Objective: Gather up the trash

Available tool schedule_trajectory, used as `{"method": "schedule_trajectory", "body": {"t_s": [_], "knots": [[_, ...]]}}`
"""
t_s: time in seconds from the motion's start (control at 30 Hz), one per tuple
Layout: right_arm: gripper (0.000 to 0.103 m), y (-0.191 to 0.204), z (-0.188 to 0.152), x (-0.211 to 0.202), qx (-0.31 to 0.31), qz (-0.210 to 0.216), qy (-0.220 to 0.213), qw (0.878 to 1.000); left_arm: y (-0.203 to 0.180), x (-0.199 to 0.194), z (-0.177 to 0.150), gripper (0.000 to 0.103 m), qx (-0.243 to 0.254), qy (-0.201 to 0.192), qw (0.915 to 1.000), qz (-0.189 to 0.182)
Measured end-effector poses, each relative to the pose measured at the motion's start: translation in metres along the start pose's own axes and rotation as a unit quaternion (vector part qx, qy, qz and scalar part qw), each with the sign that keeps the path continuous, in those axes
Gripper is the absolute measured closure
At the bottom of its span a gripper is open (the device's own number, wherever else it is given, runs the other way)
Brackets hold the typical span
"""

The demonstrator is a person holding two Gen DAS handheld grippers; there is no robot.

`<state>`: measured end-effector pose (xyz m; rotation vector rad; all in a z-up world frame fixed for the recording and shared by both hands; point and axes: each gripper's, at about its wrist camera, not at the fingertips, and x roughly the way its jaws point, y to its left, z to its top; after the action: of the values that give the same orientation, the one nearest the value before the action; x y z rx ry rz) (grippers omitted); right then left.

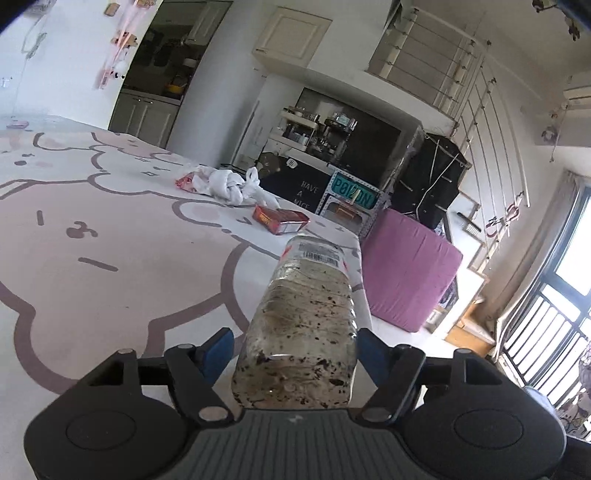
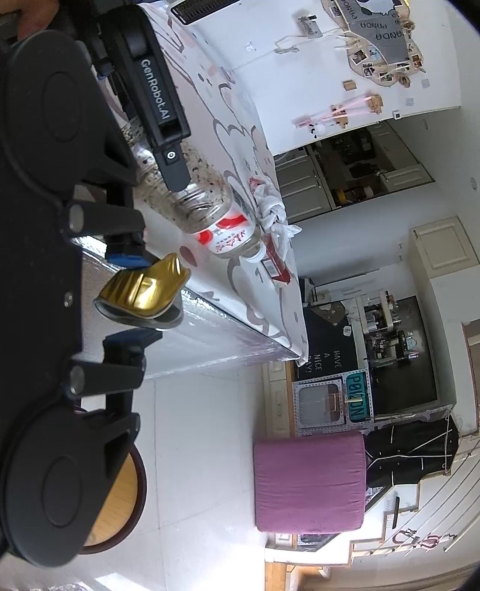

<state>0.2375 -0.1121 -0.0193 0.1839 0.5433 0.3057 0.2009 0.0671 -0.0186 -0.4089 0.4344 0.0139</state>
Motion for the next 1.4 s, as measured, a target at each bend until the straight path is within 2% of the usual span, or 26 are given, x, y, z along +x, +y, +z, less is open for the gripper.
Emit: {"method": "schedule_trajectory", "body": {"t_s": [0.03,0.13,0.17,0.2,0.23,0.3,0.77,1.0,1.4], "knots": [[0.069,-0.001,-0.001,0.0,0.0,0.001,0.001,1.0,-0.002,0.001,0.0,0.024,0.005,0.005,1.0,0.005],[0.069,-0.003,-0.001,0.001,0.003,0.001,0.002,1.0,-0.004,0.006,0.001,0.024,0.016,0.014,0.9997,0.008],[0.069,-0.003,-0.001,0.001,0.003,0.001,0.002,1.0,-0.005,0.006,0.0,0.026,0.02,0.017,0.9996,0.008],[0.069,-0.004,-0.001,0.002,0.005,0.0,0.002,1.0,-0.005,0.006,0.0,0.033,0.024,0.018,0.9995,0.005],[0.069,-0.004,-0.001,0.002,0.005,0.0,0.003,1.0,-0.007,0.006,0.0,0.036,0.031,0.021,0.9993,0.001],[0.069,-0.004,-0.002,0.003,0.005,-0.001,0.004,1.0,-0.012,0.006,-0.001,0.037,0.051,0.02,0.9985,0.008],[0.069,-0.013,0.004,-0.009,0.016,0.0,-0.021,1.0,-0.042,-0.02,0.007,0.041,0.103,-0.02,0.9938,-0.035],[0.069,-0.025,0.012,-0.023,0.03,-0.007,-0.046,0.998,-0.05,-0.028,0.013,0.042,0.109,-0.028,0.9927,-0.044],[0.069,-0.023,0.015,-0.032,0.02,0.007,-0.059,0.998,-0.039,-0.047,0.023,0.042,0.09,-0.049,0.9936,-0.048]]}}
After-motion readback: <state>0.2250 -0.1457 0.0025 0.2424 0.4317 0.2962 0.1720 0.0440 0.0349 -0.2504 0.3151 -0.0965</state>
